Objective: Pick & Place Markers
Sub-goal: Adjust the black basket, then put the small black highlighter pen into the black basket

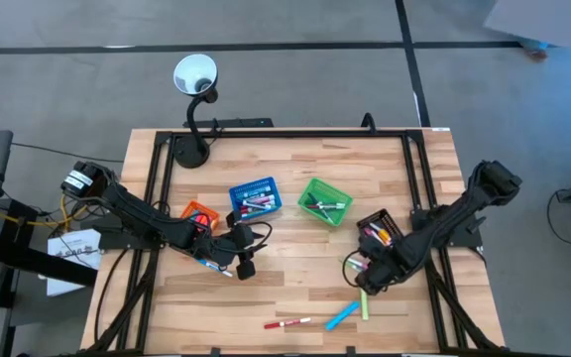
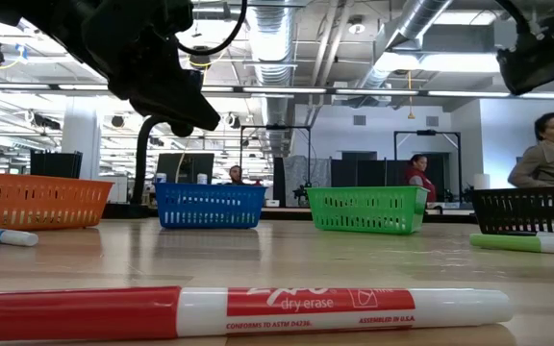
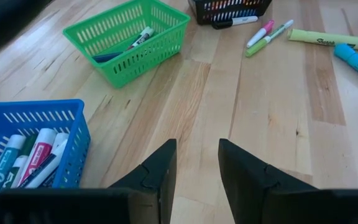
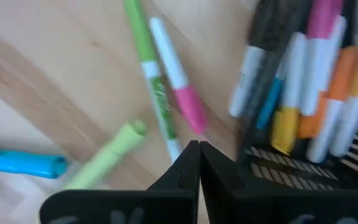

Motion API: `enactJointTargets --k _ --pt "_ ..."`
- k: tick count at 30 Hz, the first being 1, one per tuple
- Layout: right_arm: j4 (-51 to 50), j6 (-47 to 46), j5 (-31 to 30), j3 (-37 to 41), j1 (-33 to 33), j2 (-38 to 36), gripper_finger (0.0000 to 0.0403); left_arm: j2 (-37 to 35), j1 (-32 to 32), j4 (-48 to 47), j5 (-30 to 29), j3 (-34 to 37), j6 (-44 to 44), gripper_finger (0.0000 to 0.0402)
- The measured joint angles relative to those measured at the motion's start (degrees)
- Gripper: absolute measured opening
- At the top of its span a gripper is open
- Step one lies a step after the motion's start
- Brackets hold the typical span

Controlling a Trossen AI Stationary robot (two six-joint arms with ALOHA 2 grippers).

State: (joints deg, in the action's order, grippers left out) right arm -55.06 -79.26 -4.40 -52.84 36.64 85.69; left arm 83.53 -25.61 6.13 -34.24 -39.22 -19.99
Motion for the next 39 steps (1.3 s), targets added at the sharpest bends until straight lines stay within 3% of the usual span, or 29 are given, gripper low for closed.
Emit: enactJointTargets --k 7,24,39 --pt "-0.21 1.49 0.09 0.72 -0.04 1.0 0.0 -0.01 0.0 -0.13 0.0 0.0 0.0 0.0115" --pt "-12.31 8.86 0.12 2.56 -4.55 0.99 0.0 -0.02 0.0 -0.11 0.0 0.07 0.02 0.0115" --pt "-3.84 13.2 -0.11 -2.6 -6.75 0.96 0.0 -0.02 0.0 -0.11 0.0 0.11 0.02 0.0115"
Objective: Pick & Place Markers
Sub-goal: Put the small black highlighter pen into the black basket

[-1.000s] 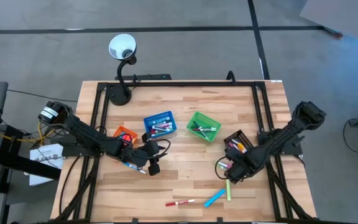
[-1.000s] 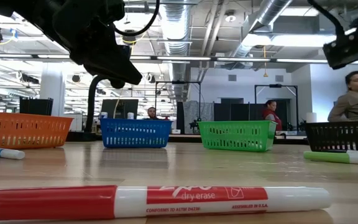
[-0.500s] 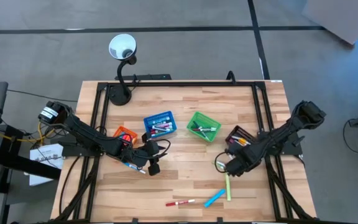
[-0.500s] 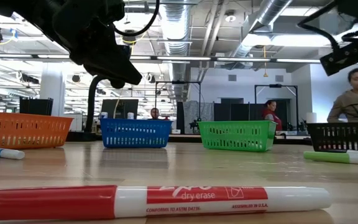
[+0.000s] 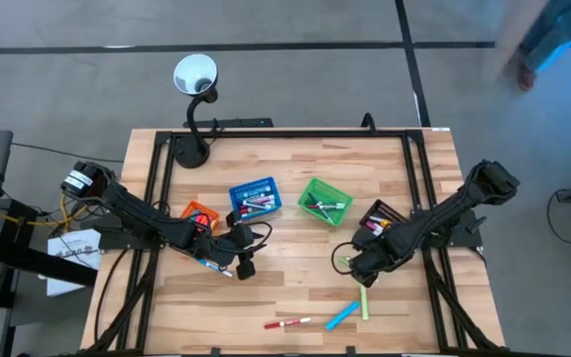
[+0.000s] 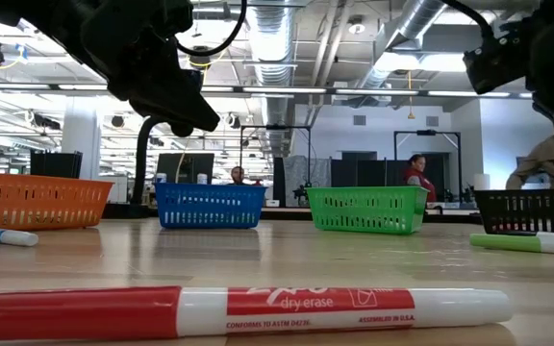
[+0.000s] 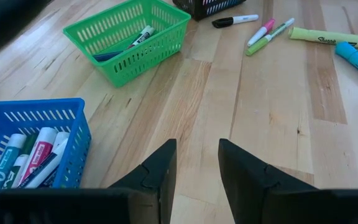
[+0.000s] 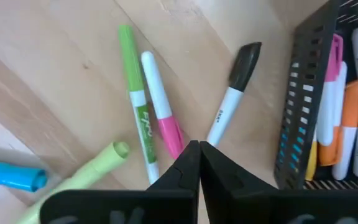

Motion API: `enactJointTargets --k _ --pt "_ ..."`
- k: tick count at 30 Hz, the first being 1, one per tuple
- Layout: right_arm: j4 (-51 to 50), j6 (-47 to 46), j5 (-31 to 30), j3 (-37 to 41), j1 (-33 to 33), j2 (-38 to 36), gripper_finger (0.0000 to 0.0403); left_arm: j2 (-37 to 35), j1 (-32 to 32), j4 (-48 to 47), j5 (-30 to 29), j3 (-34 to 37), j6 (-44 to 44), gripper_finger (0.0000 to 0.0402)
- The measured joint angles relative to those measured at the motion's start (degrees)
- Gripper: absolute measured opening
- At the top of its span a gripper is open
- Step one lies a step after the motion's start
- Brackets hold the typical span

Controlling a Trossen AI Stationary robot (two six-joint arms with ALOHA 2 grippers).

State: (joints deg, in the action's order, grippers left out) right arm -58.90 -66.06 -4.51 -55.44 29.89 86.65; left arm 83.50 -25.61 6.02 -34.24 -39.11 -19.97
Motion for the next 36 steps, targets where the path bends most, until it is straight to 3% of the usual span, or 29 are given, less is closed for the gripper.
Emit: enactJointTargets --k 4,11,18,24,36 --pt "1.83 -2.87 1.89 1.31 -1.4 -0.02 0.0021 0.0 0.0 0.01 0.0 0.01 0.0 0.0115" --pt "2.2 -2.87 2.59 3.27 -4.42 -0.02 0.0105 0.0 0.0 0.0 0.0 0.0 0.0 0.0115" --pt "2.09 -2.45 -0.78 3.48 -6.05 -0.02 0.0156 0.0 0.0 0.0 0.0 0.02 0.0 0.0115" --pt "1.91 -2.4 0.08 3.5 -6.88 1.36 0.0157 0.0 0.0 0.0 0.0 0.02 0.0 0.0115" --pt "1.7 0.99 3.55 3.5 -7.15 11.62 0.0138 0.0 0.0 0.0 0.0 0.02 0.0 0.0115"
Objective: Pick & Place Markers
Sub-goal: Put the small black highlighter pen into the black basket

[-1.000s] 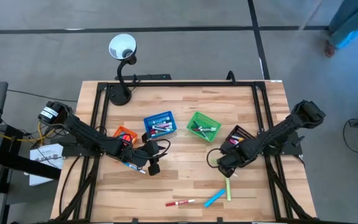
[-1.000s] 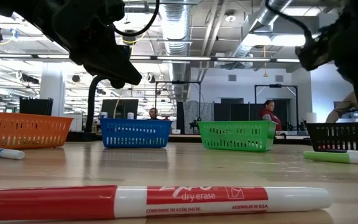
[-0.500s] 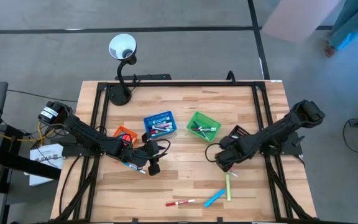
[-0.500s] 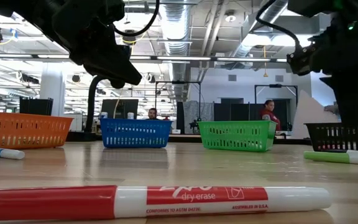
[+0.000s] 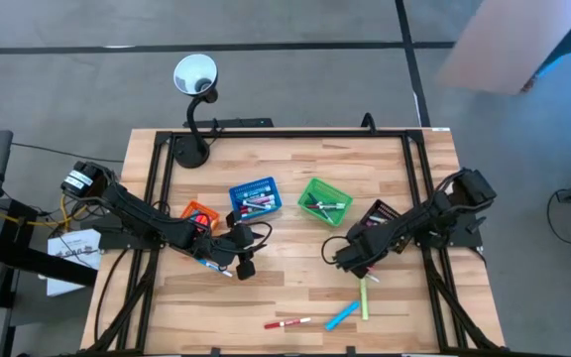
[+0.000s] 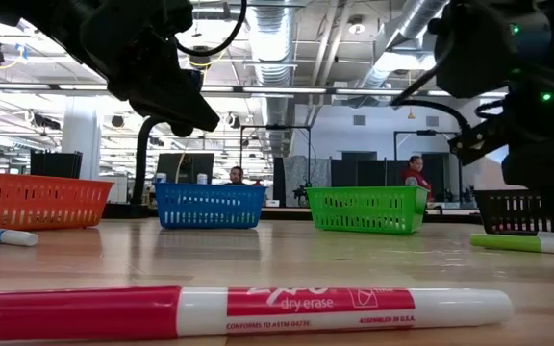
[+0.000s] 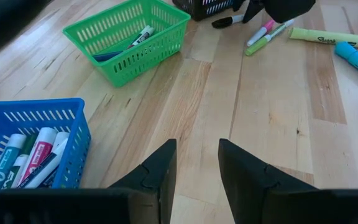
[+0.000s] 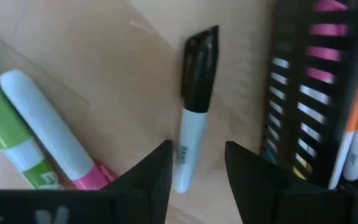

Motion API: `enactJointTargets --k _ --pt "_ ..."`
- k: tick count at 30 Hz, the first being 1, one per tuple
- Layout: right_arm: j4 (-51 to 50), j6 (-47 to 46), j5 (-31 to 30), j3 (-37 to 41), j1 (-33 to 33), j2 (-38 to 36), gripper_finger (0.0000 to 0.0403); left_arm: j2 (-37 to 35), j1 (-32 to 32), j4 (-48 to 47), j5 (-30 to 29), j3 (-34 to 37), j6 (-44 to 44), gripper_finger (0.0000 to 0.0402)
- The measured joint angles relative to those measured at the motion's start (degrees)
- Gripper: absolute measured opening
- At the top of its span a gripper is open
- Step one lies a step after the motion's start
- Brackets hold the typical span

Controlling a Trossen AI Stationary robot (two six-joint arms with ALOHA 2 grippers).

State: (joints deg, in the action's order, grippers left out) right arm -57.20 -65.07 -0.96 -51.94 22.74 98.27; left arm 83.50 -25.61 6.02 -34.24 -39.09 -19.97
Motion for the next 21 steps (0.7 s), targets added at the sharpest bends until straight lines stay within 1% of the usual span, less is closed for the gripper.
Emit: enactJointTargets --k 6,10,12,15,21 --pt "1.1 7.4 1.57 -0.23 -1.16 1.89 0.0137 0.0 0.0 0.01 0.0 0.0 0.0 0.0115" --pt "1.86 14.2 3.17 -0.17 -2.93 1.95 0.0128 0.0 0.0 0.0 0.0 0.0 -0.02 0.0115" --pt "2.3 16.18 3.9 -0.11 -3.81 1.97 0.012 0.0 0.0 0.0 0.0 0.0 0.0 0.0115" --pt "2.83 18.3 5.28 -0.09 -4.87 2.02 0.0095 0.0 0.0 0.0 0.0 0.0 0.0 0.0115" --pt "3.29 20.42 5.67 -0.11 -5.26 2.04 0.0023 0.0 0.0 0.0 0.0 0.0 0.0 0.0115"
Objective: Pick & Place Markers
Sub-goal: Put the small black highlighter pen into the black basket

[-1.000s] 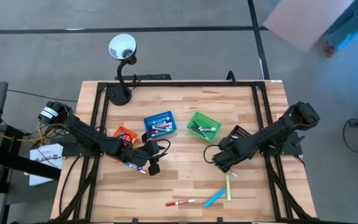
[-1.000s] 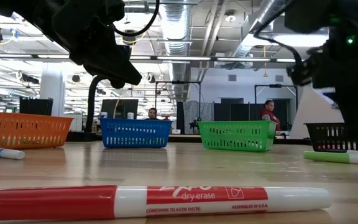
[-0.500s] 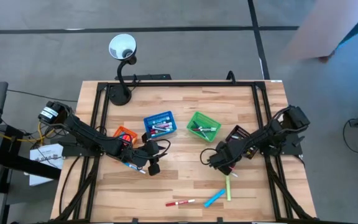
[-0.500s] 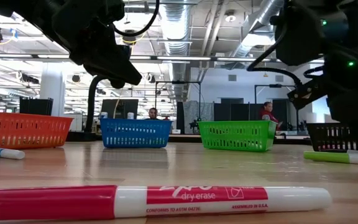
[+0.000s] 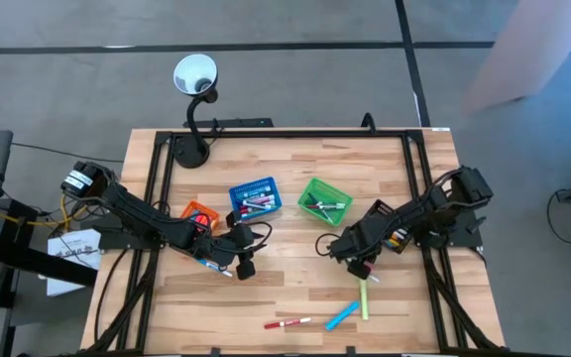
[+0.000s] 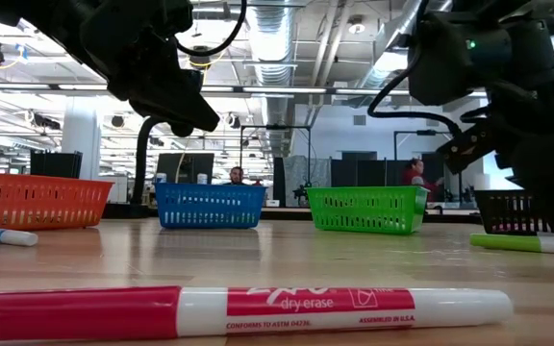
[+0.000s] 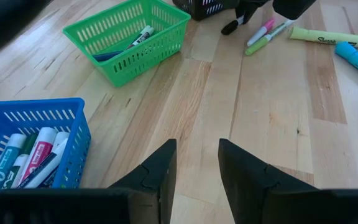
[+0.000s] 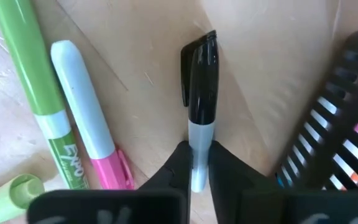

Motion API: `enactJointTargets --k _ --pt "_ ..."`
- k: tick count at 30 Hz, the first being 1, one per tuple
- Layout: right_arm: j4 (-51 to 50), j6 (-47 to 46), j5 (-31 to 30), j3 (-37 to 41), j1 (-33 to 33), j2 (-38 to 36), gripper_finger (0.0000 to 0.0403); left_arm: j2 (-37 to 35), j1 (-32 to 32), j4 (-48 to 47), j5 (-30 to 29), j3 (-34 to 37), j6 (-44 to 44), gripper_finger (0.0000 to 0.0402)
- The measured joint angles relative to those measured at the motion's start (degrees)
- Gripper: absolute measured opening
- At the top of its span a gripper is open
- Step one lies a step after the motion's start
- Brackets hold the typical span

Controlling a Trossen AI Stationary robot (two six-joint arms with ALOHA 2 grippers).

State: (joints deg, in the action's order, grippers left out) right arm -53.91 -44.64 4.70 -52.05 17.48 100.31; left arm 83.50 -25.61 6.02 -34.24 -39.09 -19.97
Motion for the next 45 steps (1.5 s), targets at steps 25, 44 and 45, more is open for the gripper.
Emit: enactJointTargets --k 25,44,45 --pt "-29.15 -2.39 -11.51 -22.33 3.8 -0.2 0.0024 0.0 -0.02 0.02 0.0 0.0 -0.02 0.0115" --pt "-31.26 -8.07 -12.51 -5.99 3.78 -14.17 0.0022 0.0 0.0 0.04 0.02 0.0 -0.02 0.0115" --pt "-29.63 -8.54 -12.37 -4.05 3.78 -15.46 0.0024 0.0 -0.01 0.08 0.02 0.0 -0.02 0.0115"
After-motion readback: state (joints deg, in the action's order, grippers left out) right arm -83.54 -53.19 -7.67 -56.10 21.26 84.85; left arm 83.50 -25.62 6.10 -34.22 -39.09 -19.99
